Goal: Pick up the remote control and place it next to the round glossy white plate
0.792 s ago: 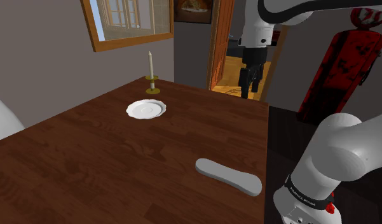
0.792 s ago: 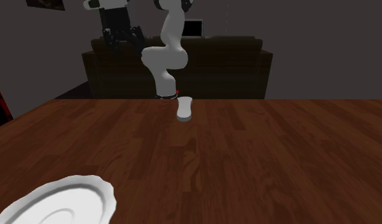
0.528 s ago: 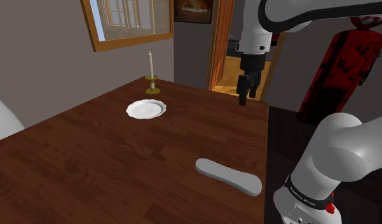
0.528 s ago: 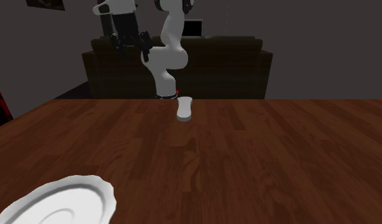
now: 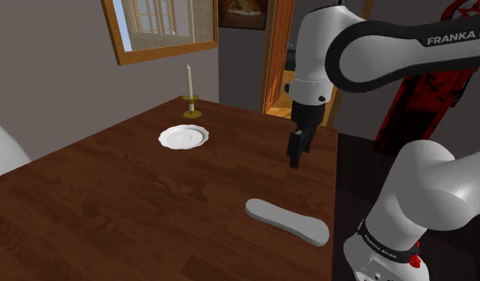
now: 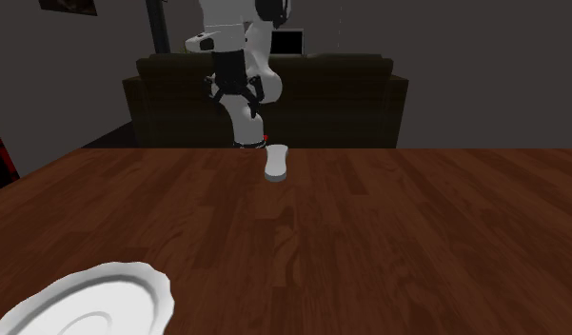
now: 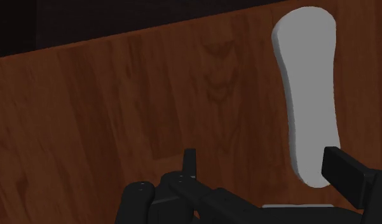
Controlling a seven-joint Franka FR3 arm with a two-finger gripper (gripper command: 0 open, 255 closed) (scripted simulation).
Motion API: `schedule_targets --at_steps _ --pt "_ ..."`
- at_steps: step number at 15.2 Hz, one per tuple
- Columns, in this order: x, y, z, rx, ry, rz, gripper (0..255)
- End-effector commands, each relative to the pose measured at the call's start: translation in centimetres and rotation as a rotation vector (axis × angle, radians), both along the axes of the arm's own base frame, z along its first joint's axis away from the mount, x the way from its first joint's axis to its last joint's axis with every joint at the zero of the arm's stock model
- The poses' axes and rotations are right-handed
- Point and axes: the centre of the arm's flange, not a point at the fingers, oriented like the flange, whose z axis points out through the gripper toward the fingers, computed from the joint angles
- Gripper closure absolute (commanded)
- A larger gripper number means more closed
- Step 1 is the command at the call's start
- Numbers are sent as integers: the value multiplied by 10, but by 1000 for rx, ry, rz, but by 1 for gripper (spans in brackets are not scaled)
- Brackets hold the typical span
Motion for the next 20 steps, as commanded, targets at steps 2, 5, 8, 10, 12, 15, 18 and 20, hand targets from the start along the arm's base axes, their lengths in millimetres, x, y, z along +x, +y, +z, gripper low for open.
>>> schedule_targets --at_steps 2,5,8,10,12,15,18,20 --pt "-16 32 -25 -9 -24 38 0" --pt "-30 62 -50 -18 -47 76 0" --pt "-45 91 -76 -27 -70 114 0" --pt "-51 102 -86 -31 -78 129 0" --pt "-51 102 -97 -31 -78 129 0" --pt "-51 102 -112 -31 -78 129 0" --pt "-51 102 -126 -31 -78 129 0" --pt "-51 102 -126 -31 -78 129 0"
